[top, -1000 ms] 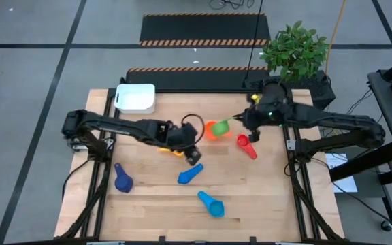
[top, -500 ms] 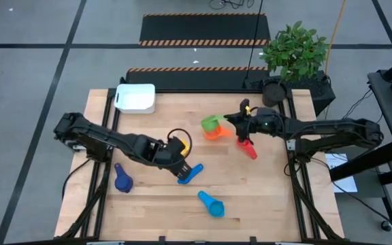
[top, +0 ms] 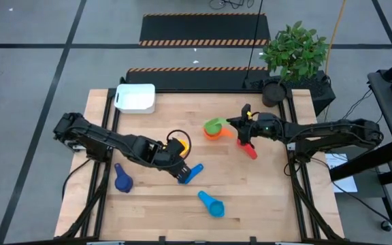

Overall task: Nest measuring cups in basket
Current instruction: Stack the green measuring cup into the orange measuring cup

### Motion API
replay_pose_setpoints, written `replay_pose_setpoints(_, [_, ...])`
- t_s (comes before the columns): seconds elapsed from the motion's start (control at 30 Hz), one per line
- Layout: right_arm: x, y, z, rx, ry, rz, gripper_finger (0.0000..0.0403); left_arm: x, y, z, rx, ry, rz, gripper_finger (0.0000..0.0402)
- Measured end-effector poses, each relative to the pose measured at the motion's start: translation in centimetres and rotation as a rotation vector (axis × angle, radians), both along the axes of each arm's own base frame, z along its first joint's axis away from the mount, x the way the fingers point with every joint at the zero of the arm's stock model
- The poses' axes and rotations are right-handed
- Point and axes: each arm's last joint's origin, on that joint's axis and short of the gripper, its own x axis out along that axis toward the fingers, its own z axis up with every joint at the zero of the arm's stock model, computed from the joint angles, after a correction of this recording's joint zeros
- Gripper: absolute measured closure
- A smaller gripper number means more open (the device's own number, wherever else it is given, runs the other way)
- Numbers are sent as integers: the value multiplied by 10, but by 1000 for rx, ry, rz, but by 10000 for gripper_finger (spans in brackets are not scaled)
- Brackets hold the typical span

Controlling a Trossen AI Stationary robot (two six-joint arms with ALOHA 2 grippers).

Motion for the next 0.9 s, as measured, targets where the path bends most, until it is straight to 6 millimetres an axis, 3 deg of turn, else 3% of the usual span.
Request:
replay_pose_setpoints(0.63, [-9,2,-16,26,-5,-7,387,14,19,6,-3,-106,27,309])
replay_pose_setpoints(0.9, [-3,1,-18,17,-38,-7,386,17,24,8,5,-127,37,309])
